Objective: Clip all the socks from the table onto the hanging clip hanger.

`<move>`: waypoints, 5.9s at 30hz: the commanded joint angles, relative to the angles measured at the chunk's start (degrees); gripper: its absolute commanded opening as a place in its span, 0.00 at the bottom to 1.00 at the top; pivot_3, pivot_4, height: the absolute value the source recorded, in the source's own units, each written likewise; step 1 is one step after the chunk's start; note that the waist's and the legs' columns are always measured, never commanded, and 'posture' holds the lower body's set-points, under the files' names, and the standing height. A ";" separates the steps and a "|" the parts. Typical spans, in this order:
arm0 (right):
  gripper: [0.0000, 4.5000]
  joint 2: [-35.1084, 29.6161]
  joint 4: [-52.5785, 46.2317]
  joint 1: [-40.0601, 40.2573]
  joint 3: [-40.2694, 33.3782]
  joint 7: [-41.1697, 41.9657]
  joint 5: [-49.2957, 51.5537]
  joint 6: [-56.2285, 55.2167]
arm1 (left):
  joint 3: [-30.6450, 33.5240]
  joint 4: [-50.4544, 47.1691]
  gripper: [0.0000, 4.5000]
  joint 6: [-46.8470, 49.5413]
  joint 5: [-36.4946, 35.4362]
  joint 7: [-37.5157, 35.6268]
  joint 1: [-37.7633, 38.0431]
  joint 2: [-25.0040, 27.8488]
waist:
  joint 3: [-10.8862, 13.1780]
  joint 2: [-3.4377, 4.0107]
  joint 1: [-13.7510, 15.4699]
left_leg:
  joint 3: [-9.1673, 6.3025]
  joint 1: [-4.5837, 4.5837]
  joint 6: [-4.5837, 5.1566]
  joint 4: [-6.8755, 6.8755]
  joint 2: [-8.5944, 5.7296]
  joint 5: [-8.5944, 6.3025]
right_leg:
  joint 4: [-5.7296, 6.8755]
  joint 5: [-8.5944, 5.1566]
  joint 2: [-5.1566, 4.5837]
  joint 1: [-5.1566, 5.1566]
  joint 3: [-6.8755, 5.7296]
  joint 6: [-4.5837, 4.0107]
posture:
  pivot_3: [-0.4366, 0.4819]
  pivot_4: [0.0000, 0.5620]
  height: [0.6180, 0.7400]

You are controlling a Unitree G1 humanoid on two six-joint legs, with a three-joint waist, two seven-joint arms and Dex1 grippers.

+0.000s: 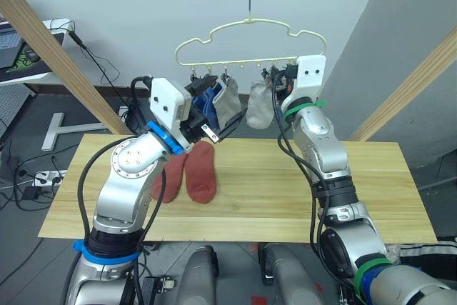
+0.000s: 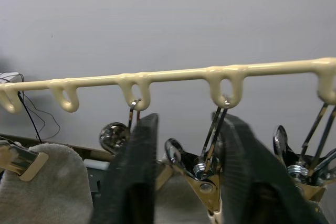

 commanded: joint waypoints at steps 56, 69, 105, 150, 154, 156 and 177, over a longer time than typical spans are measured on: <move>0.00 -3.65 -16.21 3.46 -5.76 2.32 6.50 20.70 | -5.76 42.71 0.17 -1.54 12.36 8.56 9.44 -10.10 | -0.01 0.02 -0.26 | 0.14 0.38 0.01 0.04 0.02 0.00 | 0.25 -0.09 -0.10 0.20 0.09 0.13 | 0.39 0.53 1.00; 0.00 -9.02 -17.31 2.54 -6.54 5.58 9.59 24.78 | -11.55 25.25 0.01 -0.59 10.68 -2.56 15.27 -5.63 | -0.02 0.02 -0.26 | 0.11 0.32 0.01 0.00 0.02 0.00 | 0.10 -0.09 -0.11 0.21 0.07 0.13 | 0.39 0.51 1.00; 0.00 -9.33 -17.06 2.30 -7.42 4.05 9.74 25.63 | -14.07 41.94 0.99 2.09 16.62 0.71 3.94 -9.51 | -0.03 0.02 -0.27 | 0.10 0.25 0.02 0.01 -0.02 -0.01 | -0.04 -0.09 -0.11 0.25 0.03 0.15 | 0.36 0.52 1.00; 0.00 -9.52 -9.50 -15.84 -34.70 -6.98 38.26 65.50 | -11.67 33.16 0.01 -2.46 7.06 1.03 -12.68 -23.69 | -0.02 0.01 -1.20 | -0.02 0.16 0.05 -0.08 -0.09 -0.02 | -0.25 -0.08 -0.08 0.33 -0.02 0.17 | 0.33 0.52 1.00; 0.00 -9.41 -10.50 -15.39 -34.66 -7.81 39.37 66.73 | -11.29 33.67 0.01 -2.25 6.71 1.03 -14.20 -23.96 | -0.02 0.01 -1.35 | -0.05 0.15 0.05 -0.09 -0.09 -0.02 | -0.24 -0.08 -0.04 0.31 -0.05 0.17 | 0.33 0.52 1.00; 0.00 -9.30 -10.97 -15.29 -34.83 -8.09 39.68 67.31 | -10.90 33.96 0.01 -1.78 6.31 1.01 -15.10 -24.21 | -0.02 0.01 -1.35 | -0.06 0.13 0.05 -0.08 -0.08 -0.02 | -0.24 -0.08 -0.05 0.31 -0.04 0.17 | 0.33 0.52 1.00; 0.00 -10.55 -11.92 -14.56 -33.09 -6.98 40.92 68.27 | -10.65 36.10 0.01 -1.85 7.55 1.08 -18.55 -22.99 | -0.02 0.01 -1.49 | -0.04 0.07 0.04 -0.09 -0.09 -0.02 | -0.25 -0.08 -0.02 0.24 -0.03 0.18 | 0.33 0.50 1.00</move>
